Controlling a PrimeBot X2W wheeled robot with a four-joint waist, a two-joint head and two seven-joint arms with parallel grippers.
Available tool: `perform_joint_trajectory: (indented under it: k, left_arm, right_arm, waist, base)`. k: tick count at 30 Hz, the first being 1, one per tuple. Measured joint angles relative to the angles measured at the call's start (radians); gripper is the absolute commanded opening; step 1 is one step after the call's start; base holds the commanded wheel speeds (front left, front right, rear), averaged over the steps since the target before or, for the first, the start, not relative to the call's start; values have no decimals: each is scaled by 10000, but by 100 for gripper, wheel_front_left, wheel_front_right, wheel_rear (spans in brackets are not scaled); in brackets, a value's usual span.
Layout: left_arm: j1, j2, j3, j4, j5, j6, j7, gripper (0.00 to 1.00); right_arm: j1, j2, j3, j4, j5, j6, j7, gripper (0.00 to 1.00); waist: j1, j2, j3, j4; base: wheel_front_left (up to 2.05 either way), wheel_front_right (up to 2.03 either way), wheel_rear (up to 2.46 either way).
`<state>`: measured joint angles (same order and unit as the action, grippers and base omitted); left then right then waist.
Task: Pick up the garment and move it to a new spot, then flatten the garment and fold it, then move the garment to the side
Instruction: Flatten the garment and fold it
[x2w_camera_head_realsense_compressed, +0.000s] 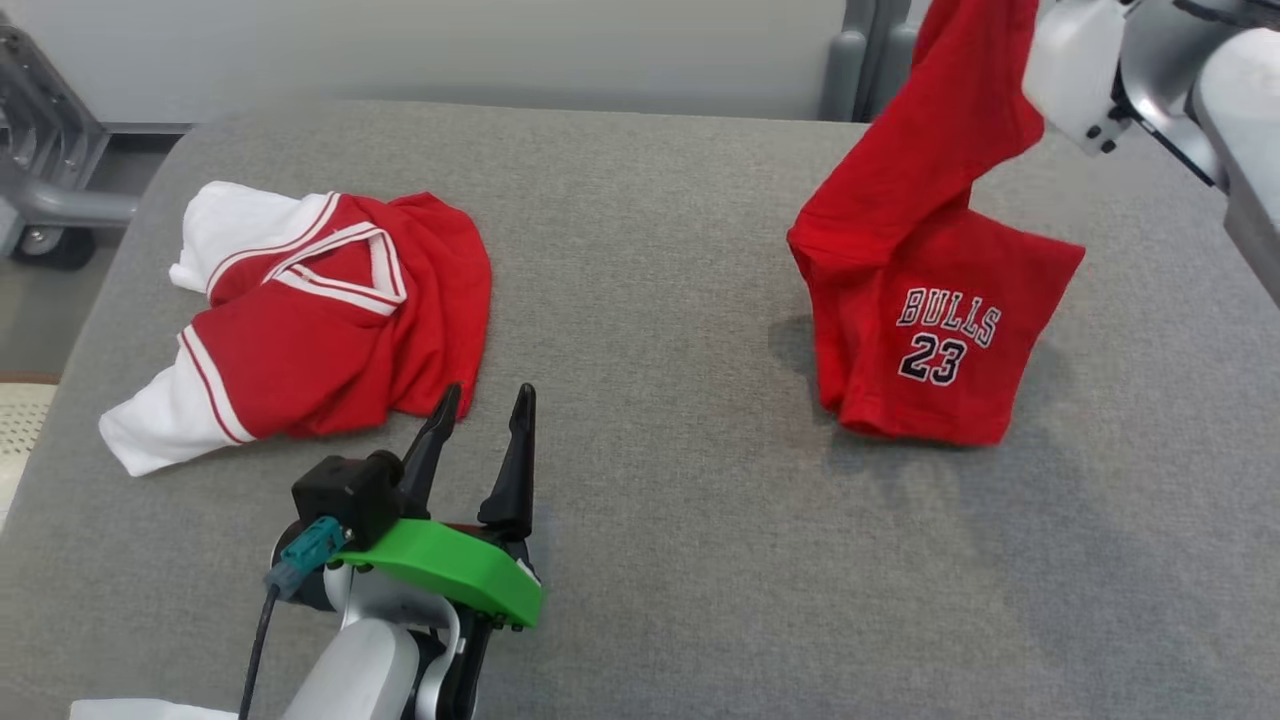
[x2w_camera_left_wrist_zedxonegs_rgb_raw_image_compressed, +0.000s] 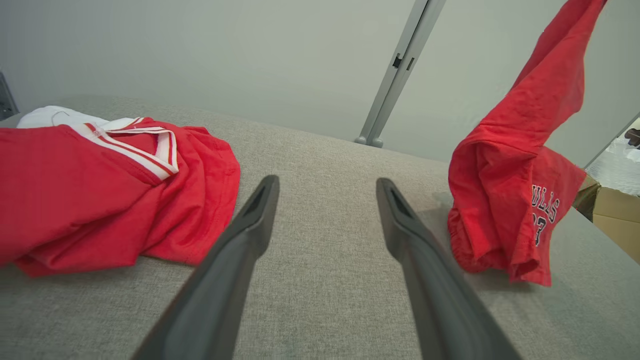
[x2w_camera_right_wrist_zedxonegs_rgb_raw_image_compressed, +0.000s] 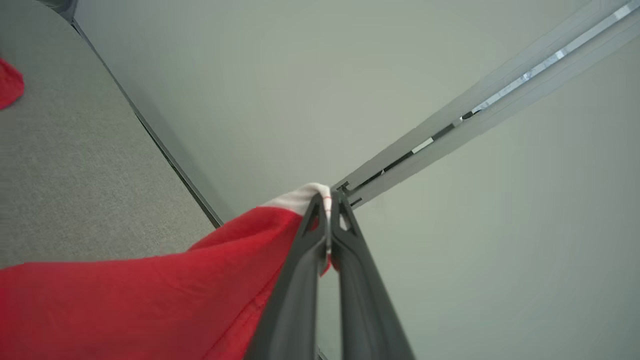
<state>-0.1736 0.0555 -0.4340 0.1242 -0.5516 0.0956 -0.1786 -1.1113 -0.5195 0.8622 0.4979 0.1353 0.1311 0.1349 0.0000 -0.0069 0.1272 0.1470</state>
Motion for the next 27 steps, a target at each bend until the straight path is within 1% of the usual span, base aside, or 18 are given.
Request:
perform_joint_trajectory:
  k: [3,5,8,10,12,15,16,17,19,22,23,25,27]
  left_arm:
    - [1,-42,-13,67,-104,0,-31,100]
    - [2,-40,-6,96,-182,2,-31,100]
    - [12,-40,4,136,-320,4,-82,100]
    - [37,-40,67,136,-360,6,-86,100]
    - [101,-36,150,132,-380,12,-94,100]
    - [314,-31,439,88,-393,15,-134,100]
    - [380,12,550,56,-395,29,-167,100]
    - [422,73,637,31,-397,31,-171,100]
    - [481,291,805,-23,-391,33,-173,100]
    - [520,554,924,-75,-339,107,-163,100]
    - [520,554,924,-75,-339,107,-163,100]
    - [519,587,974,-155,-330,109,-146,100]
    - [516,602,947,-261,-307,109,-61,100]
  right_arm:
    - [-455,316,1035,-431,414,2,282,0]
    - [-531,692,1756,-759,773,2,430,0]
    - [-386,1321,2784,-1333,1927,0,570,0]
    - [-14,1590,3620,-1806,2644,0,748,0]
    - [736,1741,4514,-2295,3567,0,1016,0]
    - [2060,1682,5827,-3122,4964,4,1695,0]
    - [2398,1593,6134,-3427,5358,6,1962,0]
    - [2741,1471,6046,-3710,5660,8,2220,0]
    - [3054,1034,5384,-4195,6142,6,2763,0]
    - [3132,54,4587,-4704,6690,2,3720,0]
    - [3132,54,4587,-4704,6690,2,3720,0]
    - [3524,-761,4389,-4846,6951,2,4330,0]
    - [4135,-1549,4353,-4890,7290,-2,4679,0]
  waist:
    - [0,0,-170,323]
    - [0,0,-283,535]
    - [0,0,-445,825]
    - [0,0,-550,973]
    - [0,0,-665,1059]
    - [0,0,-790,1066]
    - [0,0,-809,1028]
    - [0,0,-823,976]
    - [0,0,-844,827]
    - [0,0,-857,525]
    - [0,0,-857,525]
    - [0,0,-867,299]
    - [0,0,-876,60]
  base:
    - [0,0,0]
    - [0,0,0]
    - [0,0,0]
    - [0,0,0]
    - [0,0,0]
    - [0,0,0]
    - [0,0,0]
    - [0,0,0]
    - [0,0,0]
    - [0,0,0]
    - [0,0,0]
    - [0,0,0]
    - [0,0,0]
